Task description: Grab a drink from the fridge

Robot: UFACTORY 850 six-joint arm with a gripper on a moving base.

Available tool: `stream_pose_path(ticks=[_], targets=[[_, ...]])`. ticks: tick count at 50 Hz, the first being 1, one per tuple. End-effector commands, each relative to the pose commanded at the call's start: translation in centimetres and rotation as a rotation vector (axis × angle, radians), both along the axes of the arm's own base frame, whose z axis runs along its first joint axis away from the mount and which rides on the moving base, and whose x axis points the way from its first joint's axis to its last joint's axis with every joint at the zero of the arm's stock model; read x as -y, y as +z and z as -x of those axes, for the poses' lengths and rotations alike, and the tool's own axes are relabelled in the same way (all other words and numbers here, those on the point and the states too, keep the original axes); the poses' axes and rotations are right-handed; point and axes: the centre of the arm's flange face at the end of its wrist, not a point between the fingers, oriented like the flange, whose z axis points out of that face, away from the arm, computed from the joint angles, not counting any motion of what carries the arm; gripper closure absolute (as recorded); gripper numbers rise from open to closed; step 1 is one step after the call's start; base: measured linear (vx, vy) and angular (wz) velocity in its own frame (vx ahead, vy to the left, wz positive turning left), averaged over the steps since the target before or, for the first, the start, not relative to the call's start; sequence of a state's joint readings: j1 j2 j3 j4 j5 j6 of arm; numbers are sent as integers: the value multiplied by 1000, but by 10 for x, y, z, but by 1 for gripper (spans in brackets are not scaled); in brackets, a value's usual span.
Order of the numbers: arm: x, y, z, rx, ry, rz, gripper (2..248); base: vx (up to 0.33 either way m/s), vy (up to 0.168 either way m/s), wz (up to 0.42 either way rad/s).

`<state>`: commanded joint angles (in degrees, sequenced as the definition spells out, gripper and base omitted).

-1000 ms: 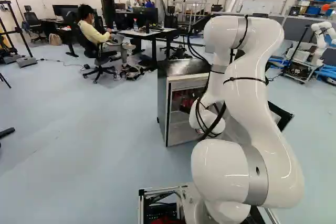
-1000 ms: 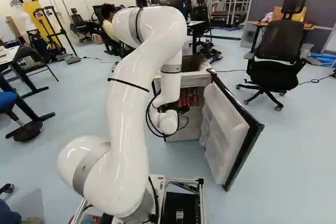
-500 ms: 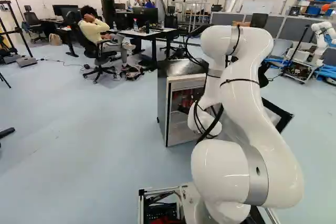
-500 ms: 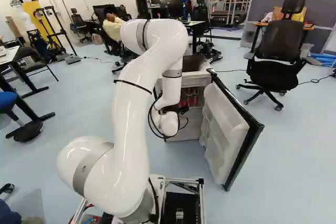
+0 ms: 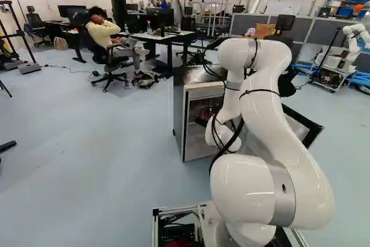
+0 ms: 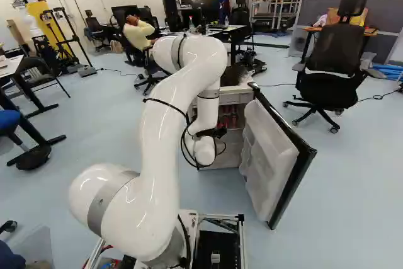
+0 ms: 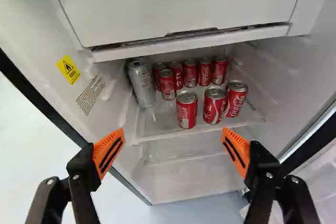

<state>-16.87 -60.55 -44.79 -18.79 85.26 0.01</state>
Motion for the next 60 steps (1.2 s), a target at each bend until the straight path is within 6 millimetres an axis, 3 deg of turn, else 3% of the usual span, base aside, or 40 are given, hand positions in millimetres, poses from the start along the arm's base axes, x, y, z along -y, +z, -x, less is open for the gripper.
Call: stream_pose_path(ticks=[60], targets=[[3, -17, -39, 57, 54, 6, 3, 0, 0, 0]])
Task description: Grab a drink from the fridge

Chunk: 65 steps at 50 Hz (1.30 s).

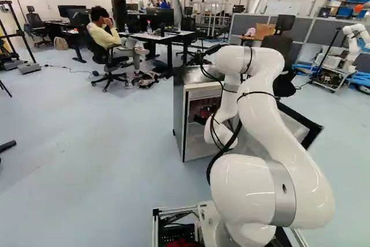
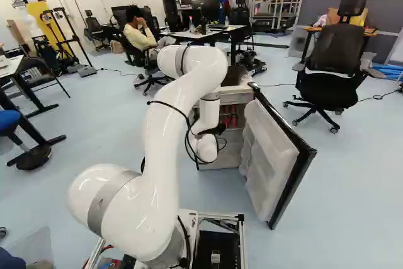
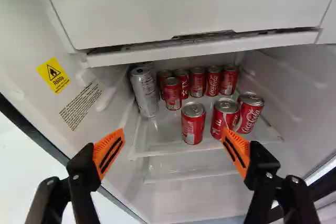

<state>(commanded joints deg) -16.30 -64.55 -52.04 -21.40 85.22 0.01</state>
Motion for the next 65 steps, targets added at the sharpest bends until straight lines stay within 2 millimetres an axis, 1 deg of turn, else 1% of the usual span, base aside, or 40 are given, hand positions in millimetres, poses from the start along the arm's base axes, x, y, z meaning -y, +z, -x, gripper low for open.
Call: stream_pose_path(ticks=[19, 56, 65], targets=[[7, -7, -9, -18, -1, 7, 3, 0, 0, 0], [16, -27, -39, -75, 7, 33, 3, 0, 0, 0], [16, -27, -41, -75, 7, 33, 3, 0, 0, 0]])
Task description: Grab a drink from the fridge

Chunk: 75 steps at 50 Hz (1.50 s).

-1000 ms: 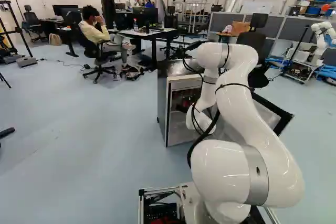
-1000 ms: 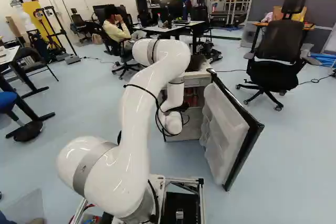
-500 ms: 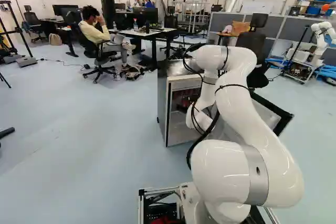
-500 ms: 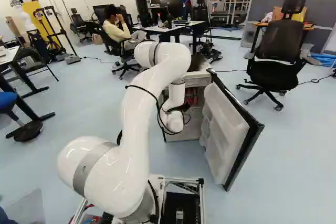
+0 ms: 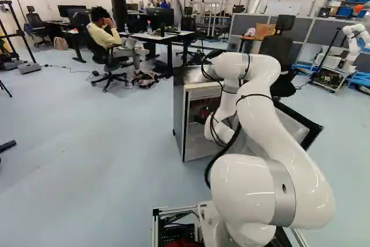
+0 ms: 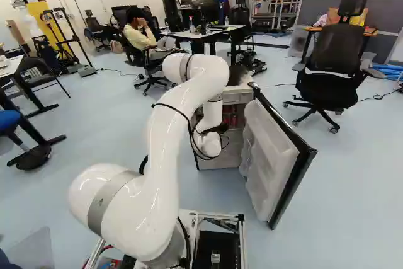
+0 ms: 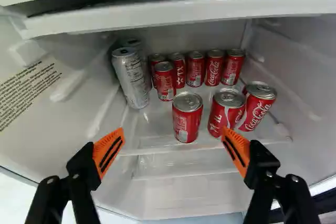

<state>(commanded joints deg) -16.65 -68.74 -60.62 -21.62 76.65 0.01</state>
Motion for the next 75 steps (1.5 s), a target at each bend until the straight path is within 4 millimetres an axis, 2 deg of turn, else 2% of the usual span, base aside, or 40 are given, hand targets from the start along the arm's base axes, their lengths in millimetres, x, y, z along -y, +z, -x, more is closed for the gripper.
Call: stream_pose_path(ticks=[26, 27, 31, 32, 36, 37, 41, 42, 47, 48, 53, 75], targets=[[0, 0, 0, 0, 0, 0, 9, 0, 0, 0], [0, 0, 0, 0, 0, 0, 23, 0, 0, 0], [0, 0, 0, 0, 0, 0, 23, 0, 0, 0], [0, 0, 0, 0, 0, 0, 35, 0, 0, 0], [0, 0, 0, 0, 0, 0, 35, 0, 0, 0], [0, 0, 0, 0, 0, 0, 47, 0, 0, 0], [0, 0, 0, 0, 0, 0, 47, 0, 0, 0], [0, 0, 0, 0, 0, 0, 60, 0, 0, 0], [0, 0, 0, 0, 0, 0, 60, 0, 0, 0], [0, 0, 0, 0, 0, 0, 72, 0, 0, 0], [0, 0, 0, 0, 0, 0, 78, 0, 0, 0], [0, 0, 0, 0, 0, 0, 77, 0, 0, 0]])
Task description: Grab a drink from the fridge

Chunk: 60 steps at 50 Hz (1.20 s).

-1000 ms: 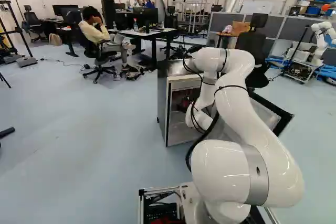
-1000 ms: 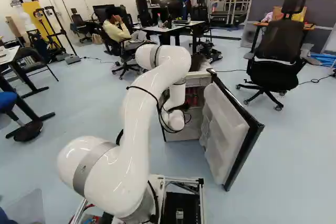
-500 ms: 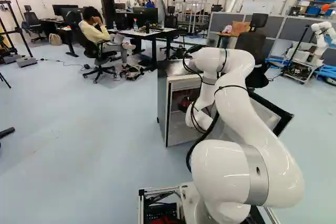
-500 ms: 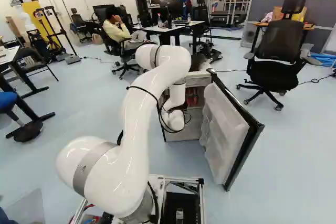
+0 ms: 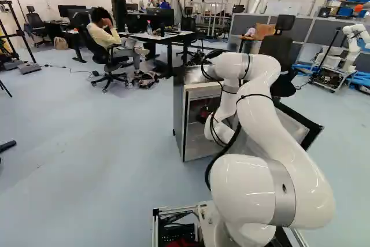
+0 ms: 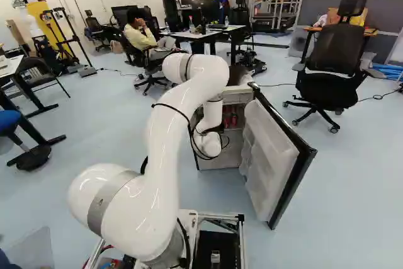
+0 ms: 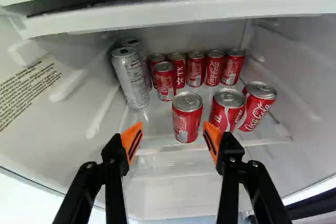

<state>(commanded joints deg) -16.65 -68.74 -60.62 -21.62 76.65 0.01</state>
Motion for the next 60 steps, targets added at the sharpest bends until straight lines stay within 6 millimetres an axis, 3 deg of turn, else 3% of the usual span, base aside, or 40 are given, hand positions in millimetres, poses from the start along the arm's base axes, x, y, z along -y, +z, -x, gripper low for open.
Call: stream_pose_path(ticks=[60], targets=[[11, -15, -36, 25, 1, 22, 77, 0, 0, 0]])
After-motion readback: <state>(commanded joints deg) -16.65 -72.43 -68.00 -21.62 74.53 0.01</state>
